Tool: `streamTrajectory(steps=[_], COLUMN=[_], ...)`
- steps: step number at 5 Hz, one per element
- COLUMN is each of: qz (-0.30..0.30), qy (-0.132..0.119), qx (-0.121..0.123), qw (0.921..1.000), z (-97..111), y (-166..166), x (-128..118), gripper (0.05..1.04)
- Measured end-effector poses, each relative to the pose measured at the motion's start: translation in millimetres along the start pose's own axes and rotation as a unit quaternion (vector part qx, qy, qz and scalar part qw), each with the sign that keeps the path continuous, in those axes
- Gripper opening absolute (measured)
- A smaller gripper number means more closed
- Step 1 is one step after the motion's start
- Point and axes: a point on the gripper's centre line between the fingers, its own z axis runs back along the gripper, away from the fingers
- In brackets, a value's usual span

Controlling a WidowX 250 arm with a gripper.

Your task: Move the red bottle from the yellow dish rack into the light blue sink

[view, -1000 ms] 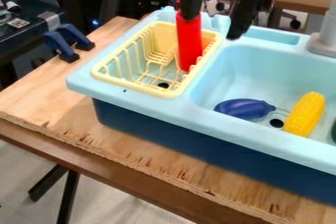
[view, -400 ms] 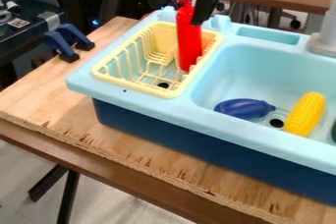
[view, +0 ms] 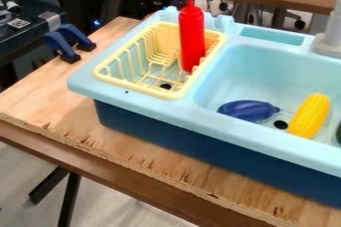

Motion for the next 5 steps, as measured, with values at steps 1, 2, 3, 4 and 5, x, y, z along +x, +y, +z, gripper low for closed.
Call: streamTrajectory(steps=[1, 2, 3, 4, 5], qz=[0.006, 0.012, 0.011, 0.006, 0.005], qy=[0.008, -0.009, -0.022, -0.039, -0.043], qx=[-0.028, -0.032, -0.045, -0.056, -0.07], qw=[0.9996, 0.9994, 0.9987, 0.9977, 0.9966], z=[-15, -17, -17, -18, -19], y=[5, 6, 1, -5, -9], x=[19, 28, 32, 36, 38], gripper=[1.001, 1.001, 1.001, 1.001, 1.001])
